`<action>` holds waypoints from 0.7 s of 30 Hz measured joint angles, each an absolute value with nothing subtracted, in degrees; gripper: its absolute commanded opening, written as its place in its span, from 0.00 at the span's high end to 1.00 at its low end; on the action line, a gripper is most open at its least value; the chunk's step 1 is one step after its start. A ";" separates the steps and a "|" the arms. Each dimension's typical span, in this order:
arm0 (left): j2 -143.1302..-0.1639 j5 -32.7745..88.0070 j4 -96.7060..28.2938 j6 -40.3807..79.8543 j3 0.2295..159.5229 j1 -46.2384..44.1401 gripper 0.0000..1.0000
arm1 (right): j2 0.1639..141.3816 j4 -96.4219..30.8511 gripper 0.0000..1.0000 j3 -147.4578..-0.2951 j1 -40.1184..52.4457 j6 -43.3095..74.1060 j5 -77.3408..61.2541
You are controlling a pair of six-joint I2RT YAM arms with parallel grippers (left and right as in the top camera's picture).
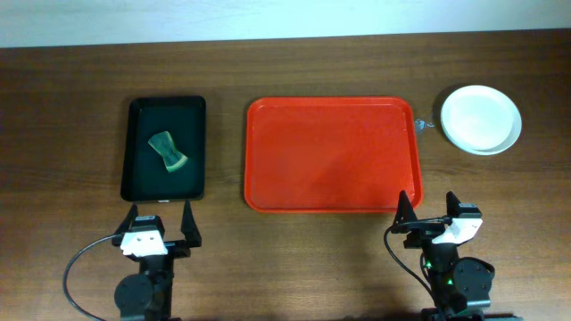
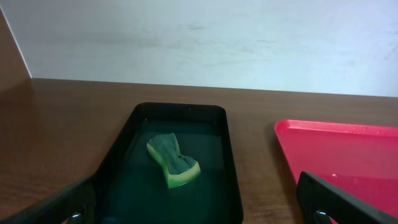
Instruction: Clean dirty plates on tray and stack at the side
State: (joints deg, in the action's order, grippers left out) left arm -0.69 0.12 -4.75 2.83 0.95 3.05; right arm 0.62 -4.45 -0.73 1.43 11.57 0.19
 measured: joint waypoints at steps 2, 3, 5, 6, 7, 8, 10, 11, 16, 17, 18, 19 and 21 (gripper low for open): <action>-0.69 -0.45 -4.78 3.70 0.95 3.05 0.01 | 0.62 -4.45 0.02 -0.73 1.43 11.55 0.19; -0.69 -0.47 -4.78 3.70 0.95 3.05 0.01 | 0.62 -4.45 0.01 -0.73 1.43 11.53 0.21; -0.69 -0.47 -4.80 3.20 0.95 3.05 0.01 | 0.62 -4.45 0.02 -0.73 1.43 11.51 0.19; -0.69 -0.47 -4.80 2.83 0.95 3.05 0.01 | 0.62 -4.45 0.02 -0.73 1.43 11.55 0.19; -0.69 -0.47 -4.80 2.76 0.95 3.05 0.01 | 0.62 -4.45 0.01 -0.73 1.43 11.57 0.21; -0.69 -0.47 -4.80 2.61 0.95 3.05 0.01 | 0.62 -4.45 0.01 -0.73 1.43 11.57 0.21; -0.69 -0.47 -4.80 2.61 0.95 3.05 0.01 | 0.62 -4.45 0.01 -0.73 1.43 11.53 0.21; -0.69 -0.47 -4.80 2.61 0.95 3.05 0.01 | 0.62 -4.45 0.01 -0.73 1.43 11.53 0.21; -0.69 -0.47 -4.78 2.61 0.95 3.05 0.01 | 0.62 -4.45 0.01 -0.73 1.43 11.51 0.19; -0.69 -0.47 -4.80 2.61 0.95 3.05 0.01 | 0.62 -4.45 0.01 -0.73 1.43 11.55 0.19; -0.69 -0.47 -4.80 2.61 0.95 3.05 0.01 | 0.62 -4.45 0.01 -0.73 1.43 11.55 0.21; -0.69 -0.47 -4.80 2.61 0.95 3.05 0.01 | 0.62 -4.45 0.02 -0.73 1.43 11.53 0.21; -0.69 -0.47 -4.78 2.61 0.95 3.05 0.01 | 0.62 -4.45 0.01 -0.73 1.43 11.57 0.21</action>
State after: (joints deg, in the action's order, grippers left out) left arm -0.69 -0.47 -4.78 2.61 0.95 3.05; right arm 0.62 -4.45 -0.73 1.43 11.57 0.21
